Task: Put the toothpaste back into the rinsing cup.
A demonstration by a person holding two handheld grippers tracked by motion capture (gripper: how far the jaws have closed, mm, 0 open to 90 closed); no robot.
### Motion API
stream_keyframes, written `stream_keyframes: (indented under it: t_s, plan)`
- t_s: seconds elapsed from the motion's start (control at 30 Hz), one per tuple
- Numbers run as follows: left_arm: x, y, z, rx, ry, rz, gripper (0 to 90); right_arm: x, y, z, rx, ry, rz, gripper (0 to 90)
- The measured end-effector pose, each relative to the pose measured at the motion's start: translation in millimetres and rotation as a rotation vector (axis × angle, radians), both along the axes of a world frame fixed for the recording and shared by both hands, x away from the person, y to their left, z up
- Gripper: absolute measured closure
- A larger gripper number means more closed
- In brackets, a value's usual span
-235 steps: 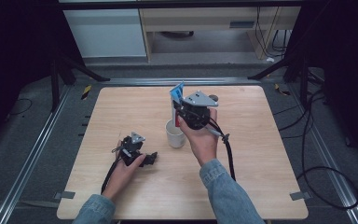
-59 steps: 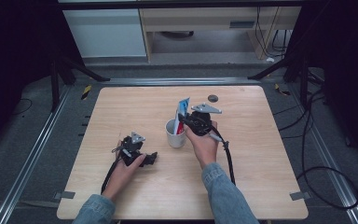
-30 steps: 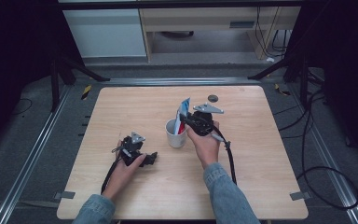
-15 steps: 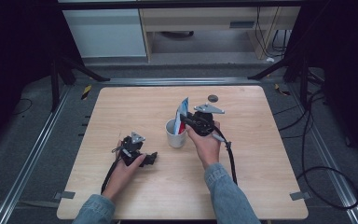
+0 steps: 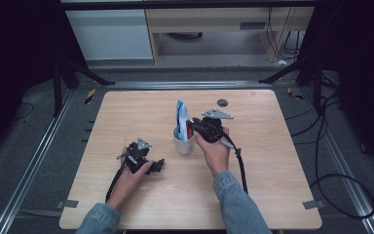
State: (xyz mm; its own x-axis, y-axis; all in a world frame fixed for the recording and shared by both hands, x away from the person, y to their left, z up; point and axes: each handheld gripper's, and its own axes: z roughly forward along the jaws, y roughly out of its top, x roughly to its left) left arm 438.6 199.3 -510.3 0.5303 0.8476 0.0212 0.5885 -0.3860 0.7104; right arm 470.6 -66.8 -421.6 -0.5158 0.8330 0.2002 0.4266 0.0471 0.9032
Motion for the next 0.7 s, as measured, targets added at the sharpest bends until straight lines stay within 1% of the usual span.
stream_keyframes:
  t_s: [0.33,0.7]
  plan:
    - [0.0,0.0,0.0,0.000,0.000,0.000,0.0,-1.2,0.4,0.9,-0.004,0.000,0.003,68.3]
    - [0.0,0.0,0.0,0.000,0.000,0.000,0.0,-3.7,-1.9,4.7,-0.024,-0.004,-0.002,65.8]
